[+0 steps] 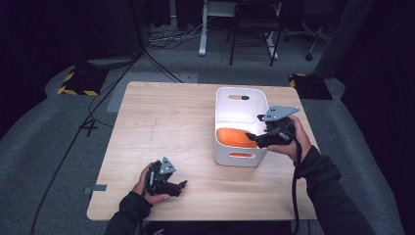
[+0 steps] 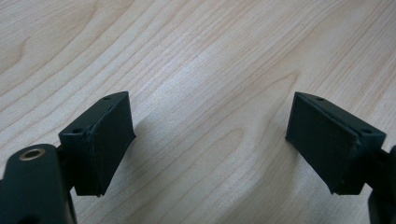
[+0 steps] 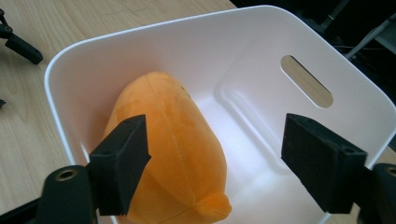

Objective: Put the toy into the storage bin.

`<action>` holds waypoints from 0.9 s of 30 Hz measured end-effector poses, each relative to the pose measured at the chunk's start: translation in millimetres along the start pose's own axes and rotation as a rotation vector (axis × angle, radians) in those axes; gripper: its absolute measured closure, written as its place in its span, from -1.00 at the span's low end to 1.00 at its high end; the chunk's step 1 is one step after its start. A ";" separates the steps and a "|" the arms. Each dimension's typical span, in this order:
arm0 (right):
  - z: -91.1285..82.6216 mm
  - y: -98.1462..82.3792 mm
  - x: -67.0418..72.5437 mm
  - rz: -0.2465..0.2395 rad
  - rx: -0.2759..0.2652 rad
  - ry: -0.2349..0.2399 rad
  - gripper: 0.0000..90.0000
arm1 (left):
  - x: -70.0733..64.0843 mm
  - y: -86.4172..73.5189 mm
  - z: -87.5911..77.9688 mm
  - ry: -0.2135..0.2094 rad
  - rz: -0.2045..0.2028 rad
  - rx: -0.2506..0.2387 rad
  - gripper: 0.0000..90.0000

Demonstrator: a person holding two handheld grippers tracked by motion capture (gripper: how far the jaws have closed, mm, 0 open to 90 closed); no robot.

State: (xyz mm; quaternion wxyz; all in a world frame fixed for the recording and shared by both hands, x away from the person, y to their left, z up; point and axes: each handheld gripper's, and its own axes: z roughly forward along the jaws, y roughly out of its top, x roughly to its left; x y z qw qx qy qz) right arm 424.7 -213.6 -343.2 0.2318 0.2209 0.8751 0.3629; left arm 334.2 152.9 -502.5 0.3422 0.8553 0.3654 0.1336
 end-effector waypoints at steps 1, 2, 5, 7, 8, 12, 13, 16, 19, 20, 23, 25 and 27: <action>-0.4 0.1 0.4 0.001 -0.003 -0.005 -0.51 | 0.0 0.0 0.0 0.000 0.000 0.000 -0.66; -1.2 0.4 1.1 -0.002 0.009 -0.015 -0.53 | 0.0 0.0 0.0 0.000 0.000 0.000 -0.66; -2.3 1.0 6.5 -0.020 0.038 -0.072 -0.55 | 0.0 0.0 0.0 0.000 0.000 0.000 -0.66; -4.0 -0.2 7.7 -0.026 0.034 -0.059 -0.54 | 0.0 0.0 0.0 0.000 0.000 0.000 -0.66; -5.3 -0.8 8.6 -0.025 0.034 -0.058 -0.55 | 0.0 0.0 0.0 0.000 0.000 0.000 -0.66; -9.3 -3.6 8.8 -0.024 0.011 -0.066 -0.56 | 0.0 0.0 0.0 0.000 0.000 0.000 -0.66; -10.8 -4.4 8.7 -0.024 0.012 -0.067 -0.56 | 0.1 0.0 0.0 0.000 0.001 0.000 -0.66; -15.2 -7.2 7.9 -0.026 0.004 -0.070 -0.56 | 0.0 0.0 0.0 0.000 0.001 0.000 -0.66; -20.9 -10.4 7.8 -0.024 -0.017 -0.082 -0.56 | 0.0 0.0 0.0 0.000 0.000 0.000 -0.66; -22.6 -11.8 7.6 -0.027 -0.028 -0.081 -0.56 | 0.1 0.0 0.0 0.000 0.001 0.001 -0.66; -28.0 -15.8 8.1 -0.022 -0.031 -0.086 -0.56 | 0.0 0.0 0.0 0.000 0.000 0.000 -0.66; -31.8 -18.8 7.5 -0.031 -0.042 -0.084 -0.56 | 0.0 0.0 0.0 0.000 0.000 0.000 -0.66; -35.1 -21.6 7.8 -0.026 -0.048 -0.089 -0.55 | 0.0 0.0 0.0 0.000 0.000 0.000 -0.66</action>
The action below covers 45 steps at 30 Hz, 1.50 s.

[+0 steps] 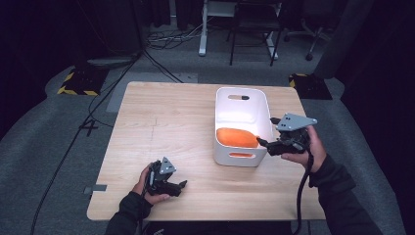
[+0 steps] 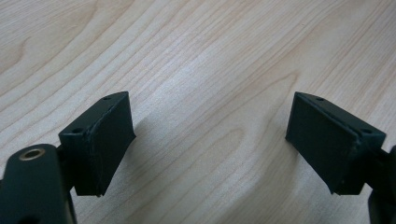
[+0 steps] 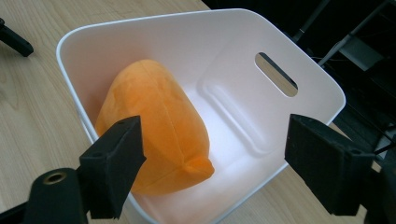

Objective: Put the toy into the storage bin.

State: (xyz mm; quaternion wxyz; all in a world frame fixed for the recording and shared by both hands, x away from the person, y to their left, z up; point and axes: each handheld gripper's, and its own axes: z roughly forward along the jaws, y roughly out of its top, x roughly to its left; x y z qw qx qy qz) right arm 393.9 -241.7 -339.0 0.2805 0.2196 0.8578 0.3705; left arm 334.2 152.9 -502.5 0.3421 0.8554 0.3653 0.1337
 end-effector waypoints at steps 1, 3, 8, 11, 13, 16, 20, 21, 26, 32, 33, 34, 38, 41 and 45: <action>-1.7 -1.3 0.0 0.003 -0.004 0.000 -0.55 | 0.0 0.0 0.0 0.000 0.000 0.000 -0.66; -4.7 -4.0 0.0 0.004 -0.011 0.004 -0.55 | 0.0 0.0 0.0 0.000 0.000 0.000 -0.66; -10.9 -10.8 0.5 0.002 -0.015 0.005 -0.55 | 0.0 0.0 0.0 0.000 0.000 0.000 -0.66; -15.1 -14.9 1.1 -0.009 -0.024 -0.008 -0.55 | 0.0 0.0 0.0 0.000 0.000 0.000 -0.66; -18.0 -17.8 1.0 -0.010 -0.026 -0.003 -0.55 | 0.0 0.0 0.0 0.000 0.000 0.000 -0.66; -21.7 -22.6 2.3 -0.007 -0.027 -0.004 -0.55 | -0.1 0.0 0.0 0.001 -0.001 0.000 -0.66; -26.7 -29.2 3.0 -0.011 -0.038 -0.005 -0.55 | -0.1 0.0 0.0 0.001 -0.001 0.000 -0.66; -27.9 -30.8 3.3 -0.002 -0.037 -0.002 -0.55 | -0.1 0.0 0.0 0.000 -0.001 0.000 -0.66; -31.3 -38.1 4.2 -0.003 -0.039 0.002 -0.55 | -0.2 -0.1 0.0 0.001 -0.002 0.000 -0.66; -30.9 -47.2 7.4 -0.010 -0.023 0.010 -0.55 | -0.2 -0.1 0.0 0.001 -0.002 0.000 -0.66; -30.4 -48.3 7.9 -0.014 -0.020 0.007 -0.54 | -0.3 -0.1 -0.1 0.002 -0.002 0.000 -0.66; -29.7 -49.9 8.2 -0.021 -0.018 0.009 -0.54 | -0.3 -0.1 0.0 0.002 -0.002 0.000 -0.66; -27.3 -56.3 10.5 -0.016 -0.005 0.016 -0.54 | -0.3 -0.1 0.0 0.002 -0.002 0.000 -0.66; -25.5 -61.4 12.0 -0.008 0.009 0.017 -0.55 | -0.3 -0.1 -0.1 0.002 -0.002 0.000 -0.66; -22.1 -69.1 13.4 -0.002 0.030 0.024 -0.54 | -0.3 -0.1 0.0 0.002 -0.003 0.000 -0.66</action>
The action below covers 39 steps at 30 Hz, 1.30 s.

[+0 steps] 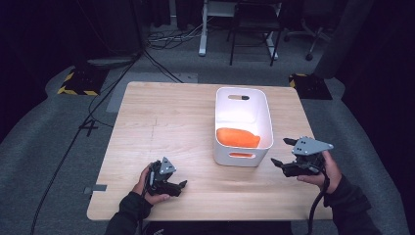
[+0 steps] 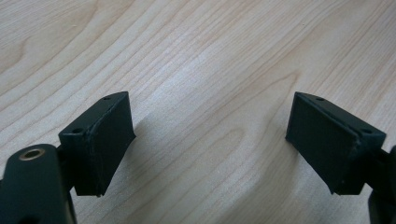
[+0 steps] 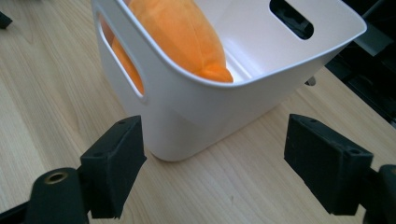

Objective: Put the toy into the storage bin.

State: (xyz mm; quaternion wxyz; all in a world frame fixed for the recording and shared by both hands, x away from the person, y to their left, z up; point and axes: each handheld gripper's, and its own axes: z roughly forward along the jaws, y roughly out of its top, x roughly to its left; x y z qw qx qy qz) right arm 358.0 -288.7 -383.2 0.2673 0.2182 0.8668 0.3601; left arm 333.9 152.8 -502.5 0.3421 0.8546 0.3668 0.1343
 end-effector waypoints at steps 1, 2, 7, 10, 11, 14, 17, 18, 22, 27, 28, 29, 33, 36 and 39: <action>1.1 -2.5 -0.2 -0.007 0.011 0.001 -0.54 | 0.0 0.0 0.0 0.000 0.000 0.000 -0.66; 2.1 -4.4 0.3 -0.006 0.017 -0.002 -0.54 | 0.0 0.0 0.0 0.000 0.000 0.000 -0.66; 6.7 -12.8 1.7 -0.008 0.032 0.004 -0.54 | 0.1 0.0 0.0 0.000 0.000 0.000 -0.66; 8.7 -16.9 3.9 0.019 0.047 0.009 -0.54 | 0.0 0.0 0.0 0.000 0.000 0.000 -0.66; 9.5 -18.2 4.8 0.033 0.048 0.012 -0.54 | 0.0 0.0 -0.1 0.000 0.000 0.000 -0.66; 11.5 -21.4 6.0 0.039 0.051 0.014 -0.54 | 0.0 0.0 -0.1 0.000 0.000 0.000 -0.66; 13.9 -26.4 6.1 0.037 0.065 0.019 -0.54 | -0.2 -0.1 -0.1 0.003 -0.002 0.000 -0.66; 14.8 -28.4 5.9 0.032 0.066 0.022 -0.54 | 0.0 0.0 -0.1 0.000 0.000 0.000 -0.66; 17.3 -36.0 6.0 0.047 0.083 0.023 -0.54 | -0.2 -0.1 -0.1 0.003 -0.002 0.000 -0.66; 19.9 -48.3 5.5 0.066 0.111 0.022 -0.54 | -0.3 -0.1 -0.2 0.003 -0.003 0.000 -0.66; 20.0 -50.6 5.4 0.071 0.122 0.020 -0.54 | -0.4 -0.1 -0.1 0.003 -0.004 -0.001 -0.66; 20.6 -52.9 4.8 0.069 0.124 0.023 -0.54 | -0.2 -0.1 -0.1 0.001 -0.002 0.000 -0.66; 21.3 -61.9 5.0 0.082 0.146 0.022 -0.54 | -0.4 -0.2 -0.1 0.003 -0.004 0.000 -0.66; 20.4 -67.4 3.6 0.081 0.159 0.018 -0.54 | -0.4 -0.2 -0.1 0.002 -0.005 0.000 -0.66; 19.6 -72.1 1.9 0.080 0.159 0.021 -0.54 | -0.4 -0.2 -0.1 0.002 -0.004 -0.001 -0.66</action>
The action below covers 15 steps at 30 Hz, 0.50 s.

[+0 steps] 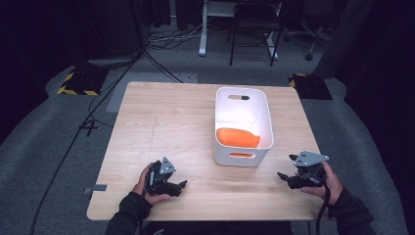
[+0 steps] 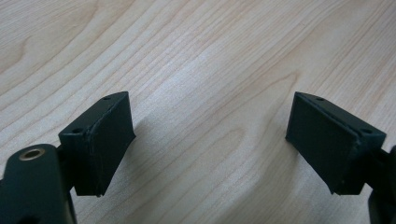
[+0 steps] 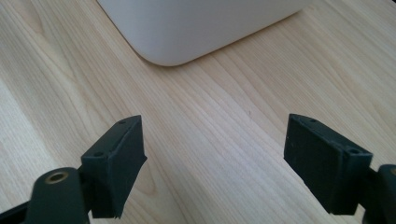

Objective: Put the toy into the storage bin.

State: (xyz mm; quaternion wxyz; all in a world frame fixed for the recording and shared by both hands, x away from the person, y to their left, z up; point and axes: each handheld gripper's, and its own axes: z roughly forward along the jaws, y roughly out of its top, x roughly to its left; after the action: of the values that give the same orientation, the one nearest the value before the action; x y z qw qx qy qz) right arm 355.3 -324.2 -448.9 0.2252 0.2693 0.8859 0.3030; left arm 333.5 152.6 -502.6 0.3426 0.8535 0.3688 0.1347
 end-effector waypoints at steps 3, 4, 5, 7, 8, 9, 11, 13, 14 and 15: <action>-0.5 -3.9 -1.1 0.003 -0.001 0.001 -0.54 | 0.0 0.0 0.0 0.000 -0.001 0.001 -0.66; -0.5 -5.3 -1.2 0.008 0.000 0.006 -0.54 | 0.0 0.0 -0.1 0.000 0.000 0.001 -0.66; -0.5 -6.5 -1.6 0.007 0.001 0.003 -0.54 | 0.0 0.0 -0.1 0.000 0.000 0.001 -0.66; -0.3 -8.9 -2.4 0.006 0.006 0.011 -0.54 | 0.0 0.0 0.0 0.000 -0.001 0.001 -0.66; 0.2 -10.3 -1.9 0.014 0.005 0.006 -0.54 | 0.0 0.0 0.0 0.002 0.000 0.000 -0.66; 0.6 -12.1 -2.2 0.016 0.007 0.004 -0.54 | 0.0 0.0 -0.1 0.000 0.000 0.001 -0.66; 1.0 -14.9 -2.5 0.019 0.011 0.006 -0.54 | 0.0 0.0 0.0 0.002 0.000 0.000 -0.66; 1.7 -17.5 -3.4 0.023 0.021 0.004 -0.54 | 0.0 0.0 0.0 0.002 0.000 0.000 -0.66; 1.9 -18.3 -3.2 0.032 0.021 0.001 -0.54 | 0.1 0.0 -0.1 0.001 0.000 0.001 -0.66; 1.9 -20.2 -4.7 0.027 0.024 0.006 -0.54 | 0.0 0.0 0.0 0.000 -0.001 0.001 -0.66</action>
State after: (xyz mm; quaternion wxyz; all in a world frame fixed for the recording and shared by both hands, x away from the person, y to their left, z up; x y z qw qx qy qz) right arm 353.0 -339.8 -462.4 0.2152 0.2830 0.8865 0.2962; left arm 333.5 152.6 -502.6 0.3422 0.8535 0.3693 0.1344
